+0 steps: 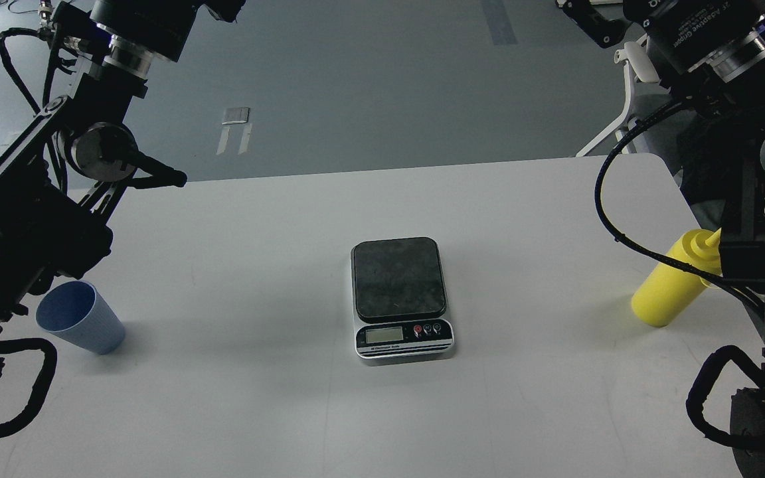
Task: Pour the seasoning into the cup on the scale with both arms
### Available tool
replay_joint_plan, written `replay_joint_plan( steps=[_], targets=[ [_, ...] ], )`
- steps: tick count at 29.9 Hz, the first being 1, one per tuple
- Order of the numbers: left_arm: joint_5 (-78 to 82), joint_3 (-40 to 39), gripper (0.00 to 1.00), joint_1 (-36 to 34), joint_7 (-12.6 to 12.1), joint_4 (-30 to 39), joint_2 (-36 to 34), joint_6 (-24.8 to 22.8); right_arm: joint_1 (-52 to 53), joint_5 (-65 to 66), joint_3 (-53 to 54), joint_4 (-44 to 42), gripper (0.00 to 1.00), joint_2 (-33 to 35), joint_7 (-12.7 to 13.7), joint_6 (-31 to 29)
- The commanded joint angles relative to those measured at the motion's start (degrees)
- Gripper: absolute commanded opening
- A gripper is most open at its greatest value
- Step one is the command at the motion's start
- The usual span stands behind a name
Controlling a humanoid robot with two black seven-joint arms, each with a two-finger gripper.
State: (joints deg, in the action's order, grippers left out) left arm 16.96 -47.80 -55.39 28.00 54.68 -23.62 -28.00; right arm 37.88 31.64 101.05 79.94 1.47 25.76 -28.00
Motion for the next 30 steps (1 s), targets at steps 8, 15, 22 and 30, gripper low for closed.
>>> replay_joint_plan(
  steps=[8,15,22,30],
  targets=[
    [0.7,-0.6,0.98,0.6,0.0,-0.3,0.4,0.0,-0.3,0.4,-0.6,0.0,0.99,-0.4,-0.1,0.0],
    [0.4,-1.1,0.98,0.7,0.0,-0.4,0.2,0.0,-0.9,0.7,-0.6,0.3,0.99,-0.2,-0.1,0.0],
    [0.3,-1.6,0.98,0.7,0.0,-0.4,0.3,0.0,-0.9,1.2,-0.6,0.4,0.99,-0.2,-0.1,0.0],
    [0.7,-1.6,0.98,0.7,0.0,-0.4,0.2,0.0,-1.0,1.2,-0.6,0.3,0.99,-0.2,-0.1,0.0]
  ],
)
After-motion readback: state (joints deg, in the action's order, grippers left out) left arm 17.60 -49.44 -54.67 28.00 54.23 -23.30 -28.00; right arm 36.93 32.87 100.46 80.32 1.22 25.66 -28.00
